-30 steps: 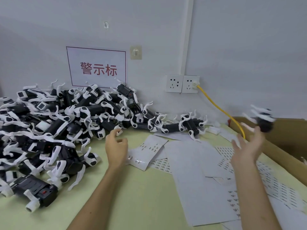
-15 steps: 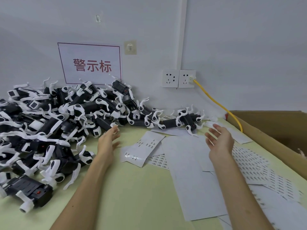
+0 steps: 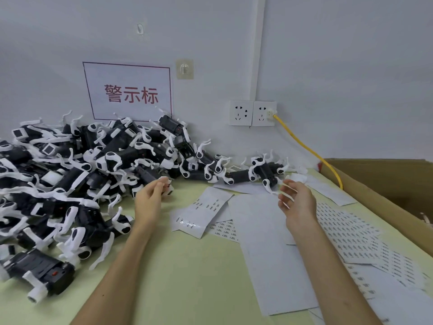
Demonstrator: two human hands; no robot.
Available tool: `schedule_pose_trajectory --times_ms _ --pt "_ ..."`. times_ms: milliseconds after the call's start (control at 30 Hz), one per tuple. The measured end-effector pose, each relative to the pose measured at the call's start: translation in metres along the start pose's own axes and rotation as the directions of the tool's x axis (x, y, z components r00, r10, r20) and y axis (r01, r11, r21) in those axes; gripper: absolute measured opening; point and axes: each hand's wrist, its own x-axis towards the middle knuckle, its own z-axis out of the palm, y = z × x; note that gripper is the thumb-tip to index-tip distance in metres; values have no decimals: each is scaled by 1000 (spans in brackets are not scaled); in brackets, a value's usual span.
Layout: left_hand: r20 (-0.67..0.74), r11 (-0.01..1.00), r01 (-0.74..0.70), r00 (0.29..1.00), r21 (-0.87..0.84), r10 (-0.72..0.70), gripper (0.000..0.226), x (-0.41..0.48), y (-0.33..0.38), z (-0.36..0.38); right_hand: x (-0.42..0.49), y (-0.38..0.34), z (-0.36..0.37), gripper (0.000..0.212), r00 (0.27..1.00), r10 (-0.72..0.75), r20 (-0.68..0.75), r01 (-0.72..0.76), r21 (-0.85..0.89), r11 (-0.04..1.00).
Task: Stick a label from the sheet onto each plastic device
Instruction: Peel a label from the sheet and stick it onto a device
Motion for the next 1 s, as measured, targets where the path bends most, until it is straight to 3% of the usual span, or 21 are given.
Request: schedule_pose_trajectory --times_ms 233,367,533,600,667,767,833,933,1000 --pt "122 988 -153 981 -5 152 13 -29 37 27 -9 16 15 16 990 -50 134 72 -165 984" --pt "224 978 -122 962 -168 158 15 -37 54 42 -16 26 22 24 954 -110 277 207 -349 914" --pt "375 872 102 922 -479 97 8 -44 64 52 -19 42 28 36 850 -187 492 478 -572 667" --pt "440 823 200 895 -532 66 11 -42 64 50 -18 48 27 60 791 -253 557 583 -561 587" --pt "471 800 272 882 -534 14 12 -41 62 47 -19 52 27 87 739 -324 590 655 -516 552" --pt "480 790 348 874 -506 -78 15 -39 58 45 -21 54 28 102 696 -423 581 703 -430 566" --pt "491 767 409 860 -495 -142 13 -38 56 45 -23 53 29 102 667 -472 577 733 -395 553" --pt "528 711 534 807 -459 -265 17 -38 50 47 -24 49 29 80 587 -495 641 803 -383 456" --pt "552 632 596 777 -495 -301 33 -40 47 48 -25 48 29 65 576 -477 664 811 -391 436"
